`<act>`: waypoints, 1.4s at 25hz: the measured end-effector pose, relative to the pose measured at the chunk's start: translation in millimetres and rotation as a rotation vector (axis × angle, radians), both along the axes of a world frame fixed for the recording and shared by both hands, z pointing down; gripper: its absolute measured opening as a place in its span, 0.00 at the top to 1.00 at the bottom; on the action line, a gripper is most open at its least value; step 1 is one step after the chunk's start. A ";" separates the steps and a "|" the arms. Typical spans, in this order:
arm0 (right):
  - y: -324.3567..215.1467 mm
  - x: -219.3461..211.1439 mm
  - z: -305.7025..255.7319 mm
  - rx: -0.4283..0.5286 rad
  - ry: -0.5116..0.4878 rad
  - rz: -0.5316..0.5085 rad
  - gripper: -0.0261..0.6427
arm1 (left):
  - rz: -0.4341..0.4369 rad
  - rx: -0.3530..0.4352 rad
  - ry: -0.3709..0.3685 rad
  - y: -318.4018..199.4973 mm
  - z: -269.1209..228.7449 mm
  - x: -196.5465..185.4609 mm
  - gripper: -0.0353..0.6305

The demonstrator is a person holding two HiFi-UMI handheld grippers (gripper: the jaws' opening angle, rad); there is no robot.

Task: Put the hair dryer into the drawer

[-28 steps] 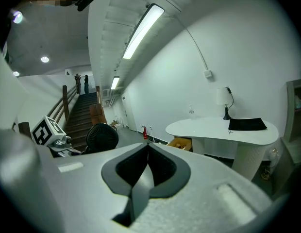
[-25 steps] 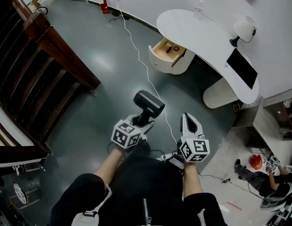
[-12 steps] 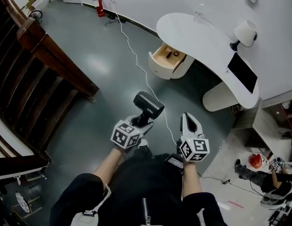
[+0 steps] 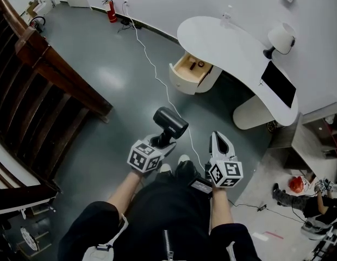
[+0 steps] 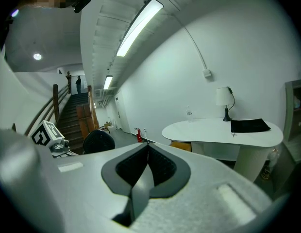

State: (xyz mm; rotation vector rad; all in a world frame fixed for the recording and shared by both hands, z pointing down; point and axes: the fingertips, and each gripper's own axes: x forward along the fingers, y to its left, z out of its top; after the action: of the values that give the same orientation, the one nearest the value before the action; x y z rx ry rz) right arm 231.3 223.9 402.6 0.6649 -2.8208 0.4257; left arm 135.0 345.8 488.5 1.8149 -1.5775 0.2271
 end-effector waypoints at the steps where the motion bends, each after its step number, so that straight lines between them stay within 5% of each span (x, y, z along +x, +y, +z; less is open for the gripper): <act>1: -1.9 -1.1 1.5 -0.002 0.000 0.001 0.95 | 0.002 -0.001 -0.001 -2.1 0.9 -1.0 0.65; 10: -42.4 -26.5 11.3 -0.014 -0.001 0.000 0.95 | 0.015 -0.013 -0.006 -44.3 9.1 -25.4 0.65; 35: -263.8 -142.0 12.8 -0.079 -0.064 -0.040 0.95 | 0.043 -0.087 -0.022 -246.8 15.8 -115.7 0.65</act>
State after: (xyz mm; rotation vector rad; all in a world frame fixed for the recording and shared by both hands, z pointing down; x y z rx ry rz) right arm 89.3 -39.8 415.4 0.5876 -2.8545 0.5570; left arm 19.3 99.0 504.2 1.7857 -1.5212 0.3319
